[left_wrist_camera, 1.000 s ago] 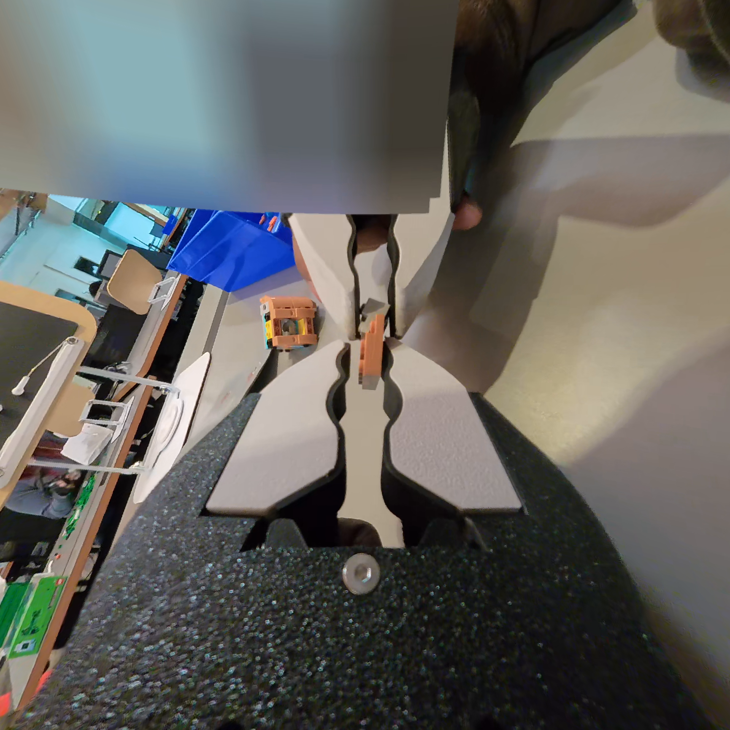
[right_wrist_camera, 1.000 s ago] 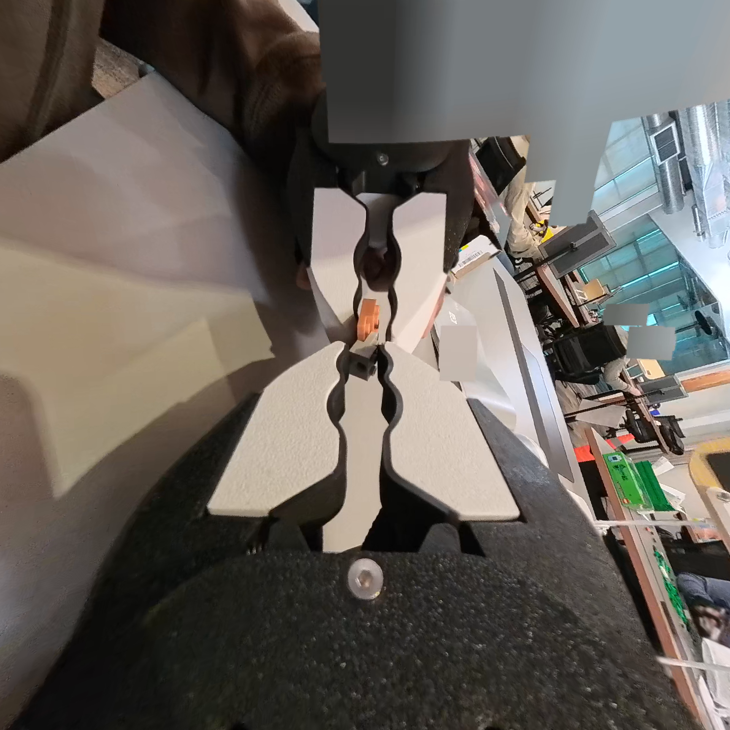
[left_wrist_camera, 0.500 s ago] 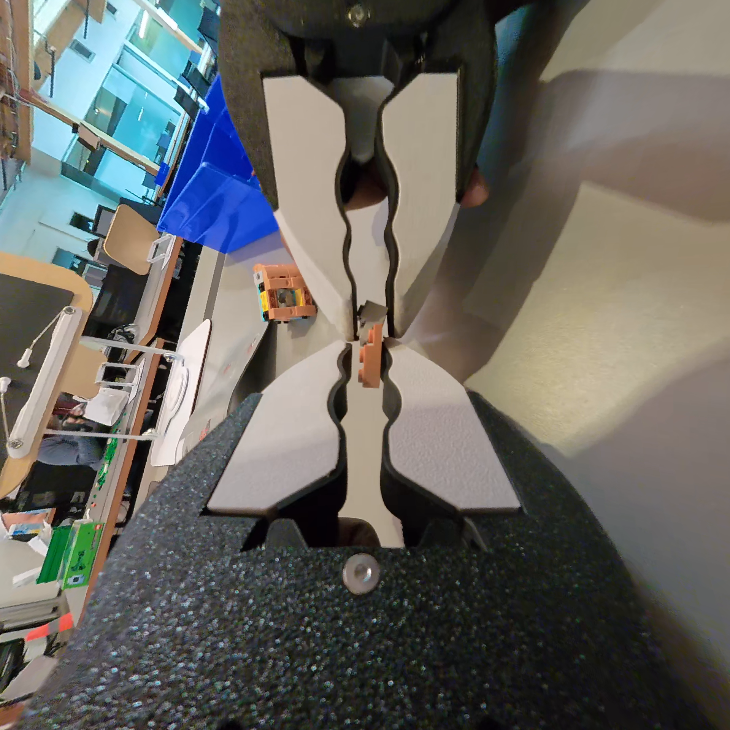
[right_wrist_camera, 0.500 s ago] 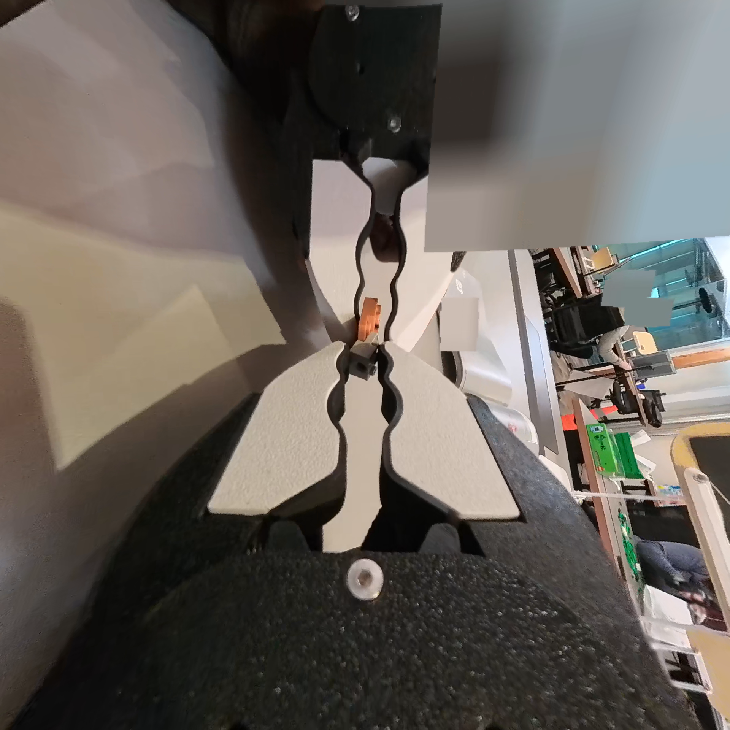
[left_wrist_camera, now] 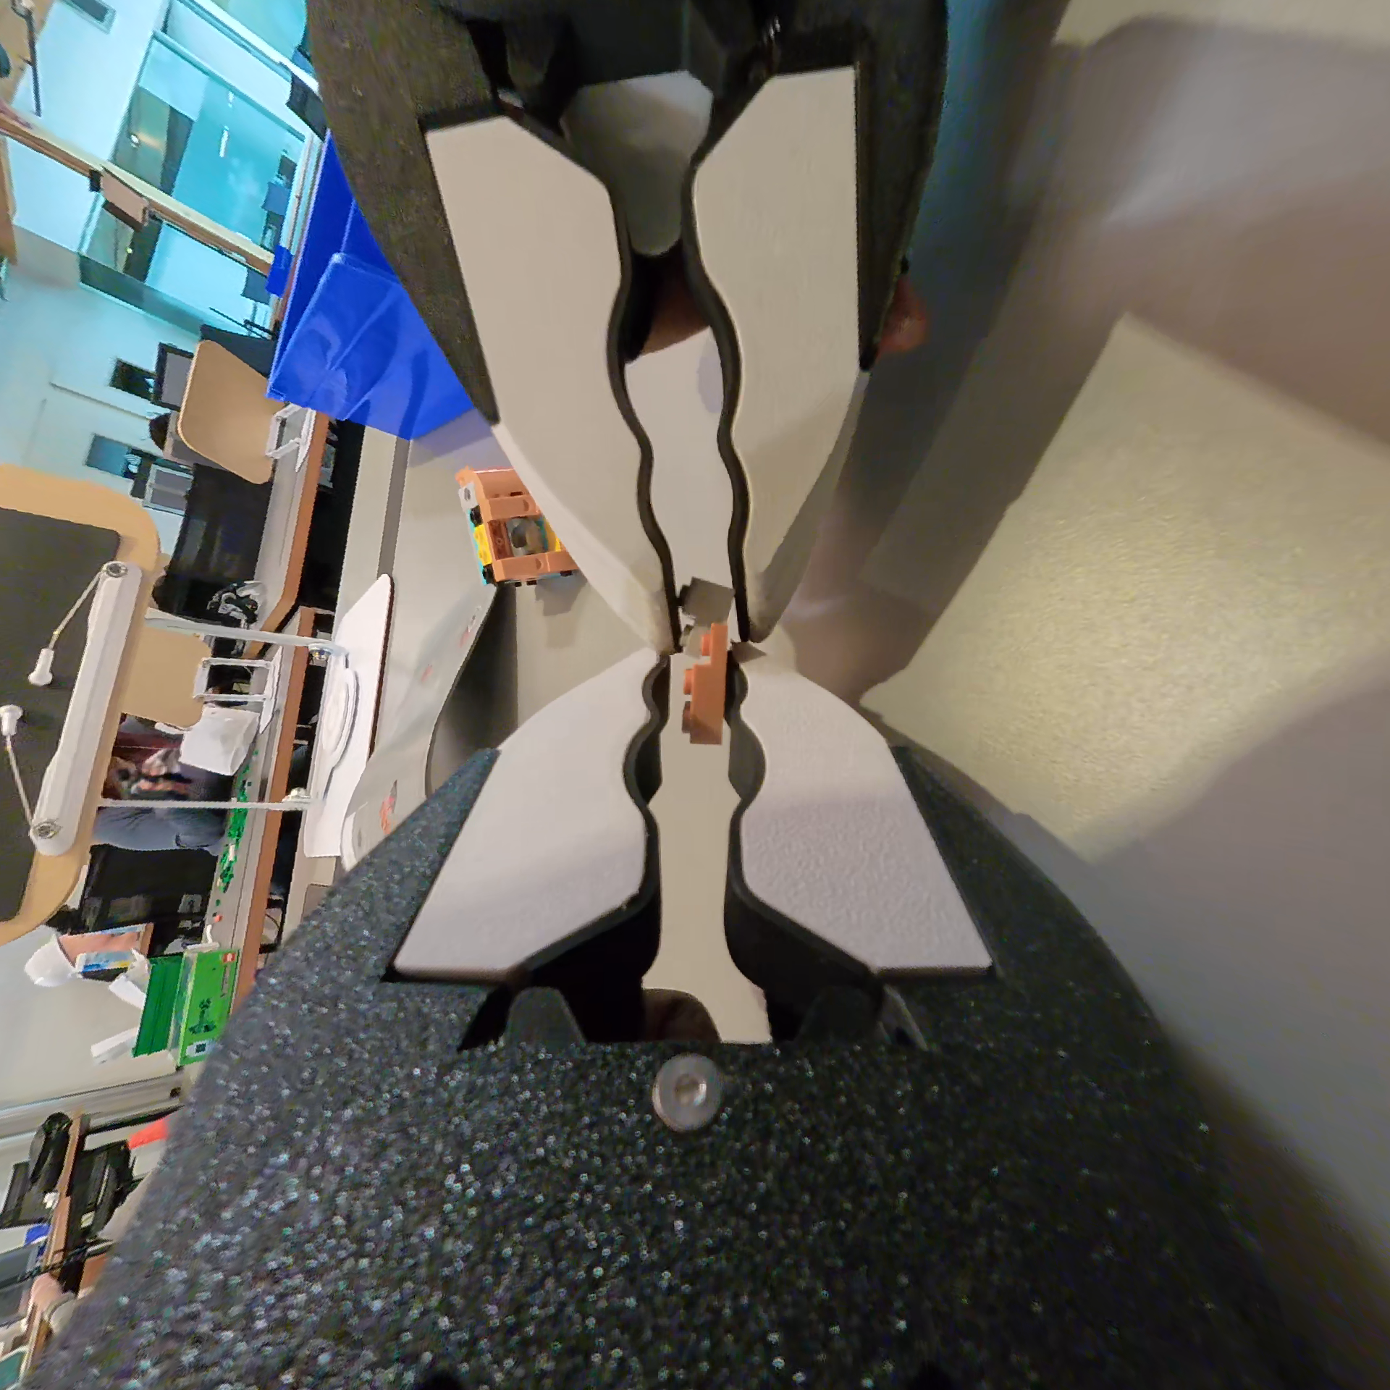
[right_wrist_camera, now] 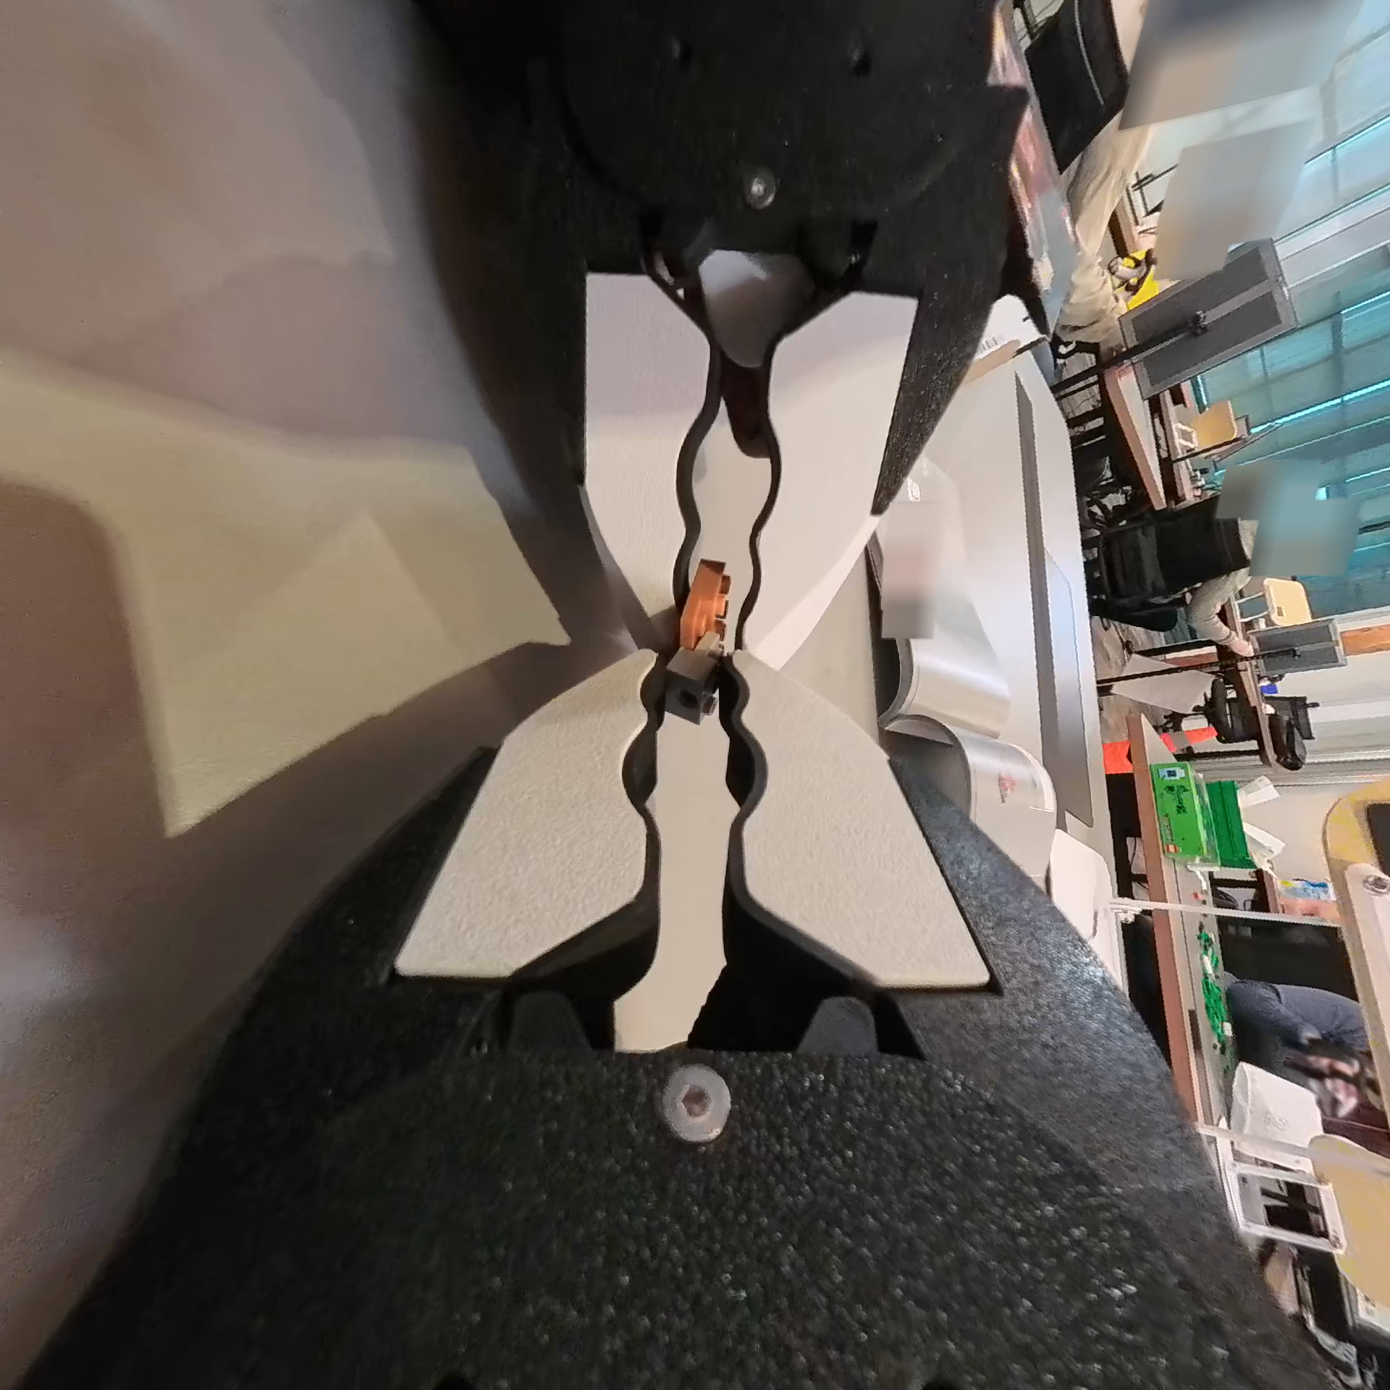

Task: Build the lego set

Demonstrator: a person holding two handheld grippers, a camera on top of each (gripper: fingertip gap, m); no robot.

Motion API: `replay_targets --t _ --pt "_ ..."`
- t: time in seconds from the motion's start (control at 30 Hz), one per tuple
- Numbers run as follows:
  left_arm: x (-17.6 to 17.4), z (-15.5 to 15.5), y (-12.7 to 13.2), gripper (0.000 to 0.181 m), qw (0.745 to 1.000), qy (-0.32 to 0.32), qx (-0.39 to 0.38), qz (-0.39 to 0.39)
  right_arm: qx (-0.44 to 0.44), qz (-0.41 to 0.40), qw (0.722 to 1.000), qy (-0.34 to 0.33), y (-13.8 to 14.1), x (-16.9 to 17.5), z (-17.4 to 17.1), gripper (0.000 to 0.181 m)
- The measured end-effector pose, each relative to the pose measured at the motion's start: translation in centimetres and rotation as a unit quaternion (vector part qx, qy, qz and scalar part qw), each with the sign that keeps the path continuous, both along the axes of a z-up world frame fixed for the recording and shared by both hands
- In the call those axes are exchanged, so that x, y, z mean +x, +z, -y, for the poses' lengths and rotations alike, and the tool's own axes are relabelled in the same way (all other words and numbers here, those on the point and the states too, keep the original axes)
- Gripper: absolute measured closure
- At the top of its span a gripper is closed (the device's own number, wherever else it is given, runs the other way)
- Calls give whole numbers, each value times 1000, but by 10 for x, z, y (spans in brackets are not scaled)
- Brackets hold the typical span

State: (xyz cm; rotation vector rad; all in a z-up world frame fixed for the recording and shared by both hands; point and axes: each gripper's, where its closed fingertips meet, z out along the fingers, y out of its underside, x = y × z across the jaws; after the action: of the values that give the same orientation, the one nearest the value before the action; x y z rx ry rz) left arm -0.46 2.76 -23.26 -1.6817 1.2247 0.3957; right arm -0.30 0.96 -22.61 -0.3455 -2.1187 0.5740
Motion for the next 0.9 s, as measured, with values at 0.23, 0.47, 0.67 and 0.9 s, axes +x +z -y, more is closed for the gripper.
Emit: replay_targets --t 0.23,0.47,0.67,0.9 --pt "1 0 -3 168 1000 -1 -14 -8 12 10 1000 -2 -3 1 0 168" --pt "1 0 -6 168 999 -4 -28 -29 25 21 999 -4 -6 2 1 168" --pt "-1 -1 -9 167 998 2 -37 -45 46 27 999 -10 -10 1 0 168" --pt "-1 -2 -12 165 997 7 -42 -69 93 28 995 -7 -15 1 -1 168"
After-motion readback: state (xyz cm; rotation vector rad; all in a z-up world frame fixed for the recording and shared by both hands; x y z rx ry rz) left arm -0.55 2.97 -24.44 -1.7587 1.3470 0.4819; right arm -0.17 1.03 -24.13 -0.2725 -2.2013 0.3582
